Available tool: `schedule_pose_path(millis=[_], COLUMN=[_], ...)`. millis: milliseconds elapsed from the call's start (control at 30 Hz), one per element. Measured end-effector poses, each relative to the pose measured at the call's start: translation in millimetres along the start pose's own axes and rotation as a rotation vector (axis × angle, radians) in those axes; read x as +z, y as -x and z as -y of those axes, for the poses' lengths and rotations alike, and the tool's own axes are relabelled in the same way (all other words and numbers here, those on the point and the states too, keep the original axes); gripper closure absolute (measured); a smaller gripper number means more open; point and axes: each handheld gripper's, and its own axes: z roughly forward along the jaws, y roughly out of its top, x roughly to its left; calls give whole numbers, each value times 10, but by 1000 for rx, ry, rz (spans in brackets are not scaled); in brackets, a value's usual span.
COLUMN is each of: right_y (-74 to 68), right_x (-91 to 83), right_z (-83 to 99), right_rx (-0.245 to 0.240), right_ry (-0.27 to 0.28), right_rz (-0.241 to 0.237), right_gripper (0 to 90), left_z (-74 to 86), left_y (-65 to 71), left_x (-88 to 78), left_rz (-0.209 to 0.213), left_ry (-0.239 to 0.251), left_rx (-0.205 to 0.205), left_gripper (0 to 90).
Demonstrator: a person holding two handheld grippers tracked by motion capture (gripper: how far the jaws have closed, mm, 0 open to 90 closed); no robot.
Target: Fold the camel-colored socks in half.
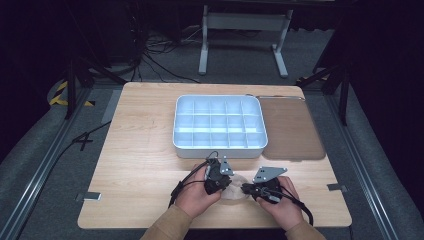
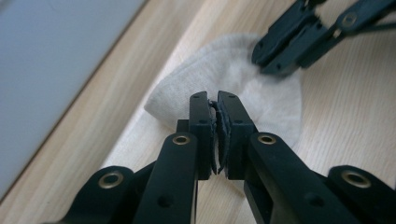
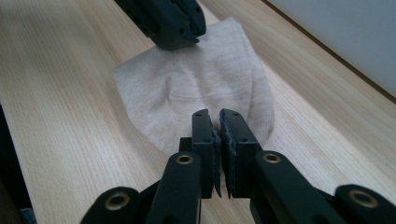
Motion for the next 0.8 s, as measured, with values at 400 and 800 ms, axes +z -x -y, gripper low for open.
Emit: schedule_pose_path(millis=[400,800], right_y=[131,107], right_x=[17,-4], right_z=[95,103], right_rx=[24,-17], right_ry=[23,29], right_rz=[-6,-10], right_gripper=[843,855], left_z=[17,-20], left_y=[50,20], left_x=[75,87], left_rz=[46,-63], left_ry=[-54,44], left_rx=[-25,-43], left_gripper=[863,885])
